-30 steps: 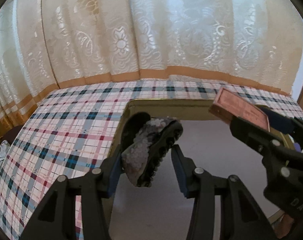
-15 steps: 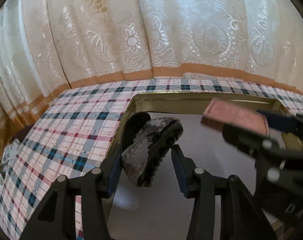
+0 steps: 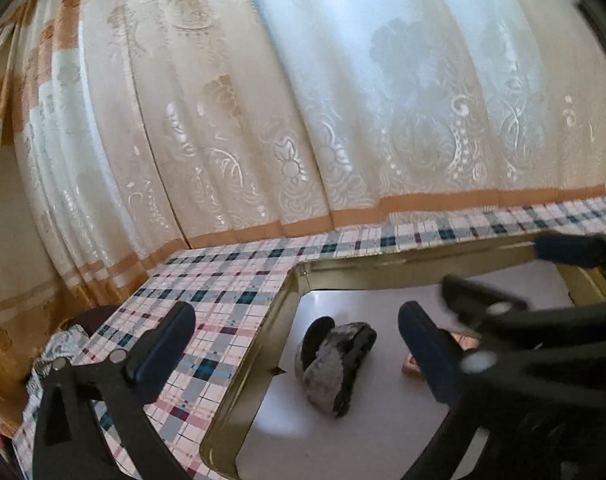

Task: Organize rigid objects
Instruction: 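Carry both held items over the tray and open both tools to release them, then withdraw both open tools from the tray back toward the object pile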

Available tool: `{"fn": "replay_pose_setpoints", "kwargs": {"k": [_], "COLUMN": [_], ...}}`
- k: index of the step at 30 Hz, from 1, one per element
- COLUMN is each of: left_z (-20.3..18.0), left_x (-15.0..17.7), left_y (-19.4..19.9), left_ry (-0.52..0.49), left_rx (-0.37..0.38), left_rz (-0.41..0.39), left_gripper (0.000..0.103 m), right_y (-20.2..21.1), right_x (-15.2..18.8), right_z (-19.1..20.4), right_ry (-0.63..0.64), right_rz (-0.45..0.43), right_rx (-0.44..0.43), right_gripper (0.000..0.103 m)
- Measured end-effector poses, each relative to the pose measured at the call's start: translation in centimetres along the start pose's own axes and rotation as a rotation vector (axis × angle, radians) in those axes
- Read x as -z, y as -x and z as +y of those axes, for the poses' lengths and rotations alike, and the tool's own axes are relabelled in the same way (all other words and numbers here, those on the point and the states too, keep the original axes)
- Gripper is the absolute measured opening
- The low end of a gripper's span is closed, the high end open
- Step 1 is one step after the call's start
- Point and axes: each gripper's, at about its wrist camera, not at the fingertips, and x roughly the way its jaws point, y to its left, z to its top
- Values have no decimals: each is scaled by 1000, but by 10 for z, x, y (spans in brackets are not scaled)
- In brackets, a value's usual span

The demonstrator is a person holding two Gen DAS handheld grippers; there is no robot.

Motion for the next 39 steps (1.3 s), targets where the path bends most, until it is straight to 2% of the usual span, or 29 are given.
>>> {"fn": "replay_pose_setpoints", "kwargs": {"k": [5,9,12,14,16,18,23,26,28,29,33,39], "left_z": [11,4,-26,-44,-67,-88,-116,-129,-143,-152,-173,-197], "left_x": [-2,-3,-10,-11,-12,-12,-12,-11,-9,-6,1,10], "left_y": [1,13,41,51,54,54,73,78,78,80,90,104], "left_ry": [92,154,97,86,83,76,87,87,69,61,15,-63], "left_rx": [31,156,217,256,356,418,448,488,529,550,584,593], "left_rz": [24,54,-5,-17,23,68,35,56,100,123,141,147], "left_gripper": [103,103,103,103,103,102,101,100,86,85,84,84], "right_y": [35,59,81,93,103,109,123,128,133,135,147,155], "right_x": [-2,5,14,21,29,37,53,59,65,66,75,86], "right_z": [-18,-43,-65,-81,-103,-126,-166,-180,-187,-191,-216,-249], "right_ry": [-47,-80,-69,-76,-91,-129,-191,-192,-170,-167,-203,-239], "right_rz": [-128,-169,-203,-216,-214,-199,-183,-171,-158,-152,-144,-101], "right_rx": [32,78,154,189,236,256,287,298,336,351,389,425], "right_gripper": [88,88,88,88,88,88,88,88,88,88,88,88]}}
